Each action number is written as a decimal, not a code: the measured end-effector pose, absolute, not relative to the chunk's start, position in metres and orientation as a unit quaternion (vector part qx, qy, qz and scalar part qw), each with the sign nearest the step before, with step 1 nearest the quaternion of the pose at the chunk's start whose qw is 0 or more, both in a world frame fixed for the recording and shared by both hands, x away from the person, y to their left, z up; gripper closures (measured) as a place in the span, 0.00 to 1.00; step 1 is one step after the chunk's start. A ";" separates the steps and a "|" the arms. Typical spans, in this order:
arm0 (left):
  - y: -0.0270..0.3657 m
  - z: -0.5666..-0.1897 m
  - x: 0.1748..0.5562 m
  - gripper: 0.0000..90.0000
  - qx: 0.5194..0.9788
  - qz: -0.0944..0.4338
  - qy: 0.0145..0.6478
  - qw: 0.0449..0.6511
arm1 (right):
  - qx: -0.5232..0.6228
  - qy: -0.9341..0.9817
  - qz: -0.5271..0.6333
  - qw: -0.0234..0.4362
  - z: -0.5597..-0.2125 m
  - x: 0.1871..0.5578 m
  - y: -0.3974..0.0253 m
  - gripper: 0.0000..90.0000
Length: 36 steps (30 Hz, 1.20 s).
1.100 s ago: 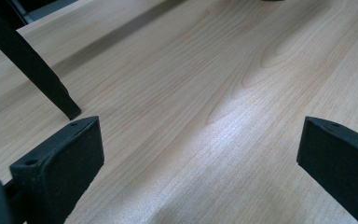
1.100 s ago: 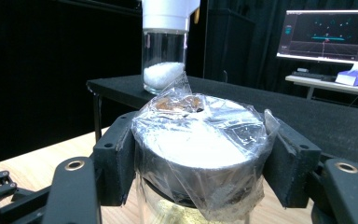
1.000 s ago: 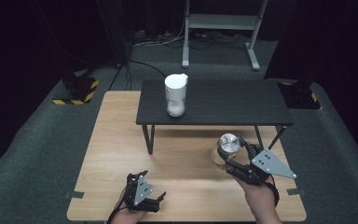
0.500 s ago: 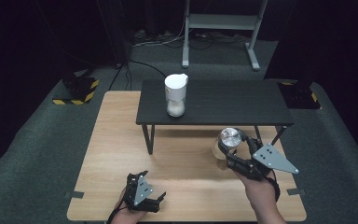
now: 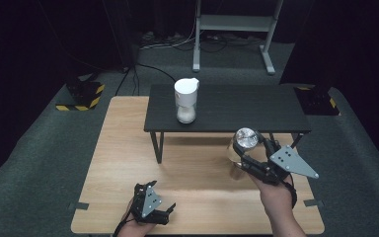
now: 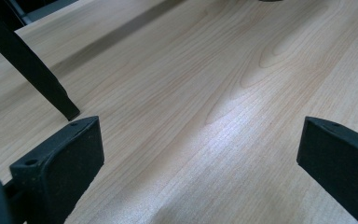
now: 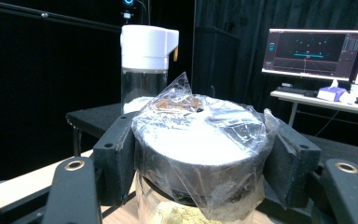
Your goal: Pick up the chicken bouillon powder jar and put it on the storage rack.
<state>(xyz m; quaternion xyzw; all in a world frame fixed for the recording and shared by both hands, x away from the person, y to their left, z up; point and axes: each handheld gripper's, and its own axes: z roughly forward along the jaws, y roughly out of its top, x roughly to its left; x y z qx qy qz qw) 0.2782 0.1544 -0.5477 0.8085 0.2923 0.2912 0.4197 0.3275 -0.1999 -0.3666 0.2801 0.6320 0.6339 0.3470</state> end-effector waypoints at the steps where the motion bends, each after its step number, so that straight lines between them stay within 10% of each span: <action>1: 0.154 -0.548 0.278 0.01 0.809 0.291 0.292 0.419 | 0.281 0.632 0.634 0.348 -0.366 0.328 -0.200 0.38; 36: 0.155 -0.548 0.278 0.01 0.809 0.288 0.289 0.423 | 0.281 0.608 0.638 0.379 -0.336 0.354 -0.188 0.38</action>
